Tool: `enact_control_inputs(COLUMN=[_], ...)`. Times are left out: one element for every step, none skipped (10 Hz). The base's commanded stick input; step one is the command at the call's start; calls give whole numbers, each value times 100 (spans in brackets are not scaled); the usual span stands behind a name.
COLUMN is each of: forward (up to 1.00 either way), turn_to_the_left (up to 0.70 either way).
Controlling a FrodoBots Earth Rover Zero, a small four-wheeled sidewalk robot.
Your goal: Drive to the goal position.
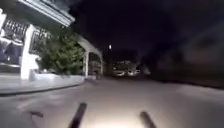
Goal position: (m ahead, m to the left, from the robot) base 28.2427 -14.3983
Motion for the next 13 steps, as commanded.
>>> enact_control_inputs(forward=[100, 100, 100, 100, 100, 100, 100, 100, 100, 100, 100, 100, 100], turn_to_the_left=[-11, -33, -37, -37, -37, -37, -37, -37, -37, -37, -37, -14, 3])
